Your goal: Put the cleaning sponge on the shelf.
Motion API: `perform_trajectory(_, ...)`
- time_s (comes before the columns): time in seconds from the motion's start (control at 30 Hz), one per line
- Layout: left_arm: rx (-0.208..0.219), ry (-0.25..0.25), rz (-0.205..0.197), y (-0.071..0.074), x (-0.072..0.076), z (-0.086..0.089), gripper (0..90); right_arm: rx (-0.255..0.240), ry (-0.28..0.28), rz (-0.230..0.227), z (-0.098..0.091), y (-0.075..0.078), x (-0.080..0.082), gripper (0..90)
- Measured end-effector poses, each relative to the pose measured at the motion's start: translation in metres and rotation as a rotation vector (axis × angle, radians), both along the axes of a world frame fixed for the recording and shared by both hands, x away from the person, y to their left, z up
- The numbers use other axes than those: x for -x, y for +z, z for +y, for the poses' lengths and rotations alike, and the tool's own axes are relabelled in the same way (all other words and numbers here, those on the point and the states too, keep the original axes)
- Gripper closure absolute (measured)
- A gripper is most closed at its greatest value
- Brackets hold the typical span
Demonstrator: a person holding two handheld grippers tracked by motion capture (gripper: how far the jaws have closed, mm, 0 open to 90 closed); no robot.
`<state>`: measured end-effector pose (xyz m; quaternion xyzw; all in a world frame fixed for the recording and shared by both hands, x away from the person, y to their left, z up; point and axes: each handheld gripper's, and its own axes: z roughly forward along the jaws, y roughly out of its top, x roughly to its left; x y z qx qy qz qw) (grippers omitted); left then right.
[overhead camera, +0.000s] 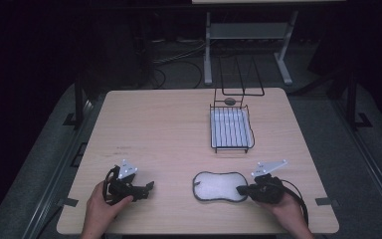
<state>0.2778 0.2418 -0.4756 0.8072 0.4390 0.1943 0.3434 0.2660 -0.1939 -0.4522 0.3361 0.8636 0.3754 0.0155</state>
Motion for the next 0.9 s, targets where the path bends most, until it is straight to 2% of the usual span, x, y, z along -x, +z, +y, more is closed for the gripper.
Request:
perform_trajectory(0.67, -0.001, 0.000, 0.000, 0.000, 0.000, 0.000, 12.6, 0.000, -0.027, -0.003, 0.004, -0.002, -0.017, 89.8)
perform_trajectory(0.9, 0.000, 0.000, 0.000, 0.000, 0.000, 0.000, 12.6, 0.008, -0.027, -0.018, 0.007, -0.002, -0.023, 89.9)
